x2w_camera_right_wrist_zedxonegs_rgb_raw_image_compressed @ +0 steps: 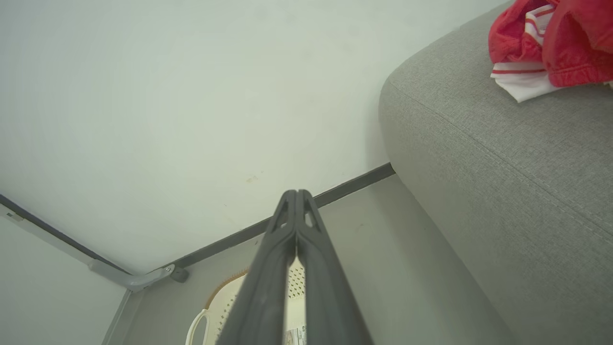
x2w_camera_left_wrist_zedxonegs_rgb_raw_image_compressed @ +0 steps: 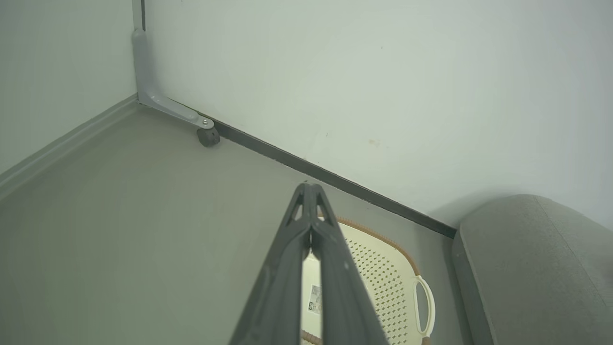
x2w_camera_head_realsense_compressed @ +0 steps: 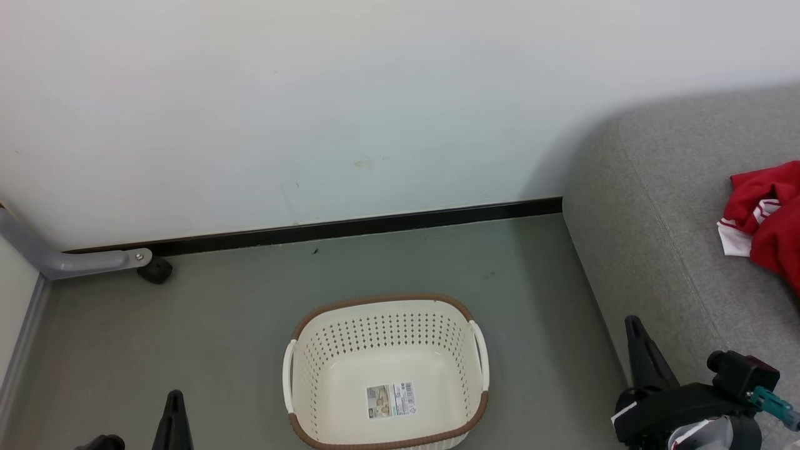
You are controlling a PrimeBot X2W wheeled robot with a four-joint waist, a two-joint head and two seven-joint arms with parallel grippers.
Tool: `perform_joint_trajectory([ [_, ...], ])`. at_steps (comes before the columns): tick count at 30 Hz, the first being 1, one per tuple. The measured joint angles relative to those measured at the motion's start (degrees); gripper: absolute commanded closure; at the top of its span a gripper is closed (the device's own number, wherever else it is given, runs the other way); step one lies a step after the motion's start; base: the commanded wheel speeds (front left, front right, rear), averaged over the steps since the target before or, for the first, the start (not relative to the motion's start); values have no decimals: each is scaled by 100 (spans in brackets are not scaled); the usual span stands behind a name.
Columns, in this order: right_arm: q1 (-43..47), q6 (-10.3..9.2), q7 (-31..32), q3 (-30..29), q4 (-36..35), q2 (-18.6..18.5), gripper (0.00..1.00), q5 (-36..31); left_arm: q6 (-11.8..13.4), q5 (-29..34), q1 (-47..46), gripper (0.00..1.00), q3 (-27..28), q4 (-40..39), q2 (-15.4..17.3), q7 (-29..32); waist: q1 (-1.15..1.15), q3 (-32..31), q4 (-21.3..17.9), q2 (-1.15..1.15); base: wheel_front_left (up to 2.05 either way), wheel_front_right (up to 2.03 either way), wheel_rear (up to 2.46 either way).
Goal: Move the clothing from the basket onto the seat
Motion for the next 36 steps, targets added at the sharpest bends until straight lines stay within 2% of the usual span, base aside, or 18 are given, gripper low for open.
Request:
perform_joint_trajectory([
  [36, 1, 144, 786, -732, -181, 24, 100, 2930, -502, -2632, -337, 100, 325, 20, -209, 750, 0, 6, 55, 0, 0, 0, 0],
])
